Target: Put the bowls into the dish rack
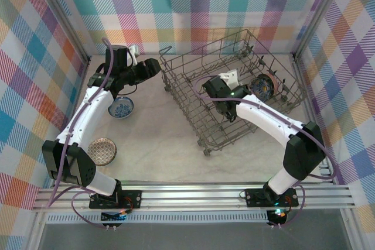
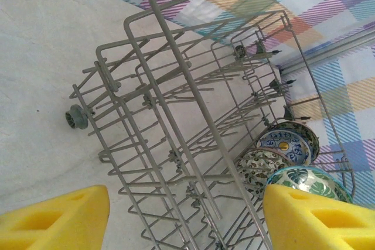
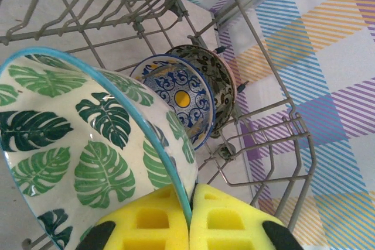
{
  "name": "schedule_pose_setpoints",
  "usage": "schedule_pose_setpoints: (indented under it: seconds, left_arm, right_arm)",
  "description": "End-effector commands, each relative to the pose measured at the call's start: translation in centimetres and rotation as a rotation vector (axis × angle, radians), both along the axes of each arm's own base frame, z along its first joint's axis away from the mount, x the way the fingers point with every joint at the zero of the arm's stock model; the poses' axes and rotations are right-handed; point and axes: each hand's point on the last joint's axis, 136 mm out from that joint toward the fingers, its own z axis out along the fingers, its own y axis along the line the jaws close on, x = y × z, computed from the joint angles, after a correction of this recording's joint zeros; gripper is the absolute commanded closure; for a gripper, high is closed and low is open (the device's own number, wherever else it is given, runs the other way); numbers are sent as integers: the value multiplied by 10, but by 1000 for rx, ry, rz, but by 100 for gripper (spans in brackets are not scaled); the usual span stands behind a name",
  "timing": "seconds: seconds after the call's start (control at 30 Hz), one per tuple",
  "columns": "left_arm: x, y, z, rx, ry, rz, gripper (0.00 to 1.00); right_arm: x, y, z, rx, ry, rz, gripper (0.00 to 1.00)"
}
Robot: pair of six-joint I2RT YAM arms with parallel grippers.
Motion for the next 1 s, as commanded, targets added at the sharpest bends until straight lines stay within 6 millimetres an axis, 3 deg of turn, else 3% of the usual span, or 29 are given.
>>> schedule_pose_setpoints:
  seconds: [0.0, 0.57, 0.97]
  left_arm:
    - [-5, 7, 13, -20, -38, 5, 30]
    - [-6, 23, 13, -28, -34, 29, 30]
    - [-2, 28, 9, -30, -18, 26, 30]
  right_arm:
    - [0, 1, 10, 11, -35, -37, 100]
    - [-1, 25, -19, -2, 34, -35, 99]
    - [-4, 38, -32, -19, 82, -43, 87]
